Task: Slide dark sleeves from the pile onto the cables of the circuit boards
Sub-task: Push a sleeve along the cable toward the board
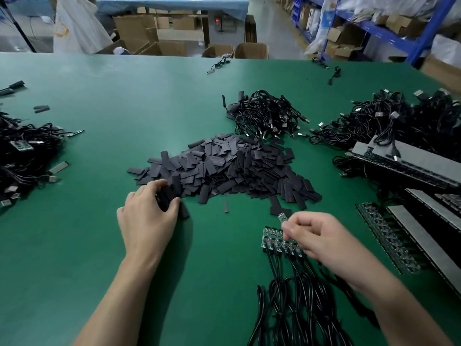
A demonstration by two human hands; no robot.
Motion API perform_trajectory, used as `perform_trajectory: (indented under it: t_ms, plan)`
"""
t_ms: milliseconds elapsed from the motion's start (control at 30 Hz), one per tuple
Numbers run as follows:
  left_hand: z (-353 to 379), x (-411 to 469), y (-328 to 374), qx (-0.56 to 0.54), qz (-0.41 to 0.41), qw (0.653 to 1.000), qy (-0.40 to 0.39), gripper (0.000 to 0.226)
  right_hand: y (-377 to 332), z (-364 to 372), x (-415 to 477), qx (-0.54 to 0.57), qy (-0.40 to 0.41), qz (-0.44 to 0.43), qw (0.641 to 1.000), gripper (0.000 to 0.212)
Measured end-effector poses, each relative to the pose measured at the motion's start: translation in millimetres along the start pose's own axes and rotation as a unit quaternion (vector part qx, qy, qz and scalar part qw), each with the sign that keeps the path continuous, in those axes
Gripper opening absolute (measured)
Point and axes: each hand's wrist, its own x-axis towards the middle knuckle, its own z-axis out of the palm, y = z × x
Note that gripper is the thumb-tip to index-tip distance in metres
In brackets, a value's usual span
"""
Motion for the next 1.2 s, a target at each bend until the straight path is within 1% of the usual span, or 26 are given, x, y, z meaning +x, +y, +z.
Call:
perform_trajectory:
  t_ms: [100,267,367,467,533,633,700,900,1067,1200]
  plan:
    - [-2,-1,0,0.004,0.014,1.000,0.014,0.041,6,7,2,-0.053,0.005,-0.019,0.998,0.028]
    - [-4,-2,1,-0.022,0.034,0.999,0.029,0.021,11,12,4,-0.063,0.017,-0.045,0.997,0.040]
    - [-4,-3,2,-0.021,0.044,0.998,0.029,0.016,14,12,5,-0.052,0.025,-0.058,0.997,0.043]
    - [-4,-3,3,-0.020,0.048,0.998,0.031,0.021,18,13,6,-0.048,0.030,-0.068,0.996,0.045]
    - [-3,-2,1,0.004,0.037,0.999,0.020,0.032,18,13,6,-0.049,0.032,-0.072,0.996,0.044]
    - [-3,-1,-1,0.052,0.015,0.997,-0.046,0.056,20,13,7,-0.048,0.030,-0.073,0.996,0.044]
    - [-2,-2,0,0.044,0.018,0.997,-0.066,0.059,20,13,7,-0.050,0.028,-0.072,0.996,0.044]
    - [-6,-1,0,0.012,0.037,0.998,-0.040,0.041,20,13,7,-0.053,0.028,-0.073,0.996,0.045]
    - [-4,-4,1,0.020,0.094,0.995,-0.001,0.031,18,13,6,-0.051,0.034,-0.073,0.995,0.044]
    - [-5,-6,4,-0.049,0.090,0.994,0.022,0.015,15,12,5,-0.039,0.036,-0.072,0.996,0.042]
